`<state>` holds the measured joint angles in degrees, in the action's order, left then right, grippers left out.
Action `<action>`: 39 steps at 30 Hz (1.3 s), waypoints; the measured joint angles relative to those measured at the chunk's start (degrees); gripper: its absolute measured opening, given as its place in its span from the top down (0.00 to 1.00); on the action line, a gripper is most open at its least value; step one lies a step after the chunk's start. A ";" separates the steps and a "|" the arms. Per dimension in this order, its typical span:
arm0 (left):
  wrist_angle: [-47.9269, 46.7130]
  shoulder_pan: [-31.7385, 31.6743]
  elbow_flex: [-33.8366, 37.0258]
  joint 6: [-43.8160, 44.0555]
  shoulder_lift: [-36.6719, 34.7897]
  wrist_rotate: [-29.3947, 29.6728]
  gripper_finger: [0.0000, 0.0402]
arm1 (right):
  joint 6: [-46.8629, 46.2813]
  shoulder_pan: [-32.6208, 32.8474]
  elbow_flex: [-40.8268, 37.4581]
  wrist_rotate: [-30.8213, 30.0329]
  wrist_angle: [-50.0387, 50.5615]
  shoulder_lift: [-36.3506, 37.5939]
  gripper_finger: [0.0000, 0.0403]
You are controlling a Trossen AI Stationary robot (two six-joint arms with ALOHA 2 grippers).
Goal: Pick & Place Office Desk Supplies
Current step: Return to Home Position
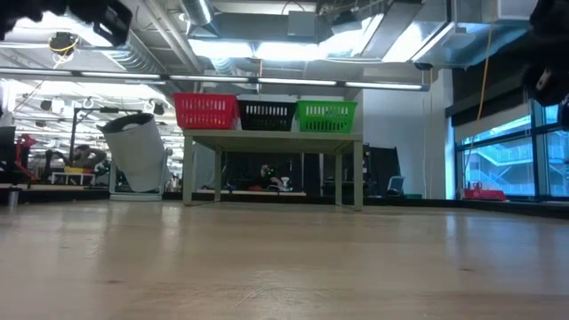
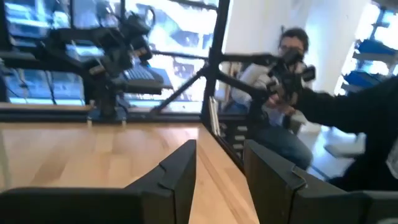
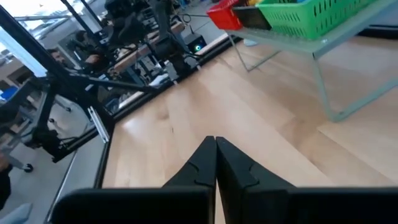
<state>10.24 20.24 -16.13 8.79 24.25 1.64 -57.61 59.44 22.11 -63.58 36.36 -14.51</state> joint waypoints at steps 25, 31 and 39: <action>8.04 -0.08 7.66 2.65 3.58 3.80 0.68 | 48.83 -20.38 -20.16 43.60 -58.73 1.25 0.99; 8.25 -0.08 7.69 3.50 4.97 5.94 0.68 | 46.86 -33.60 -20.22 57.01 -57.90 1.21 0.99; 7.94 -0.10 7.69 1.20 6.48 15.39 0.68 | 43.89 -47.42 -20.22 69.85 -53.70 1.14 0.99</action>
<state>18.18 20.14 -8.45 9.99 30.73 17.02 -13.72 12.02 1.89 6.27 -17.34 -13.37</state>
